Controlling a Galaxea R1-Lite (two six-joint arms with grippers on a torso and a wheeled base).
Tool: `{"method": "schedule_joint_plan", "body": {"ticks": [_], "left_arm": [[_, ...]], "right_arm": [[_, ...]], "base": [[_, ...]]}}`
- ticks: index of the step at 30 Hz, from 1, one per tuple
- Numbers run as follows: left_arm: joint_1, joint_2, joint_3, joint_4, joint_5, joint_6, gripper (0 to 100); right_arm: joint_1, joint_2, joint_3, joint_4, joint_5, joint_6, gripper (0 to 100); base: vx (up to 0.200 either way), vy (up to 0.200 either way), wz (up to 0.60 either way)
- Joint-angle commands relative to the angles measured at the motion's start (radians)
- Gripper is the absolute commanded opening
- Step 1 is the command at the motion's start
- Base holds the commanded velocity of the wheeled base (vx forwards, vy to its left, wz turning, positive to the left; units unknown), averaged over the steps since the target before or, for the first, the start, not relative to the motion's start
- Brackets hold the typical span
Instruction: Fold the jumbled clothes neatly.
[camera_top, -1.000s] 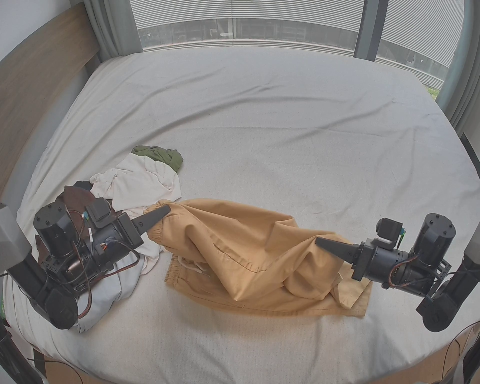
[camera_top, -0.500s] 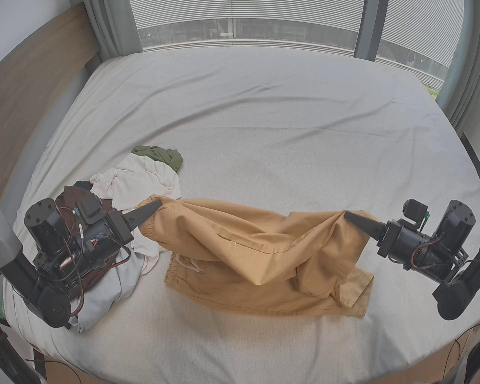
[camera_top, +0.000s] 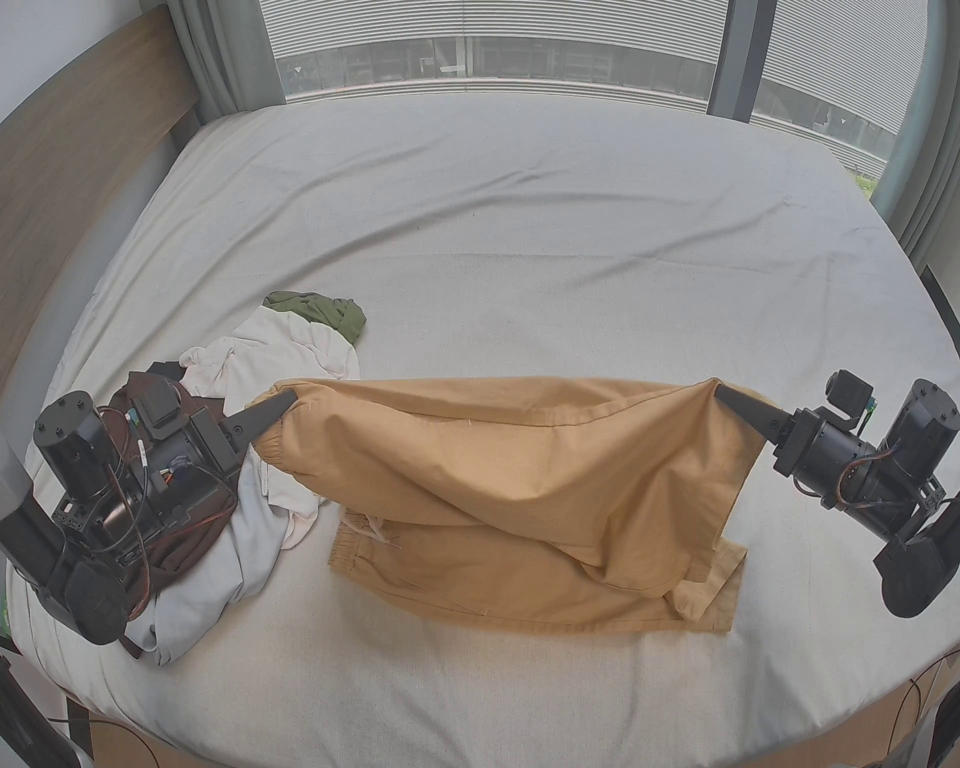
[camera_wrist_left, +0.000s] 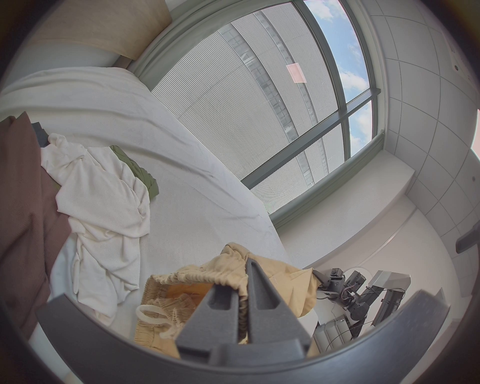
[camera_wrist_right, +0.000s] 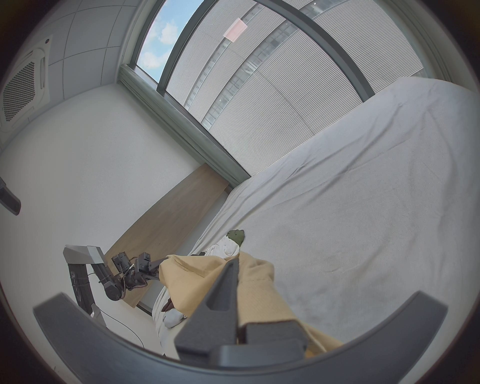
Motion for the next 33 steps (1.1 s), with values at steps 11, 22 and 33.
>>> {"method": "schedule_joint_plan", "body": {"ticks": [11,22,33], "left_arm": [[0.029,0.004,-0.013,0.04,-0.011,0.0,0],[-0.014,0.03,-0.016,0.015,0.003,0.0,0],[-0.062,0.053,-0.022,-0.004,0.006,0.023,0]], "right_arm": [[-0.052,0.005,-0.047,-0.001,-0.005,0.0,0],[-0.059,0.016,-0.059,-0.001,-0.006,-0.003,0],[-0.036,0.026,-0.061,-0.001,-0.008,-0.028,0]], "base": [[0.0,0.0,0.0],[0.0,0.0,0.0],[0.0,0.0,0.0]]}}
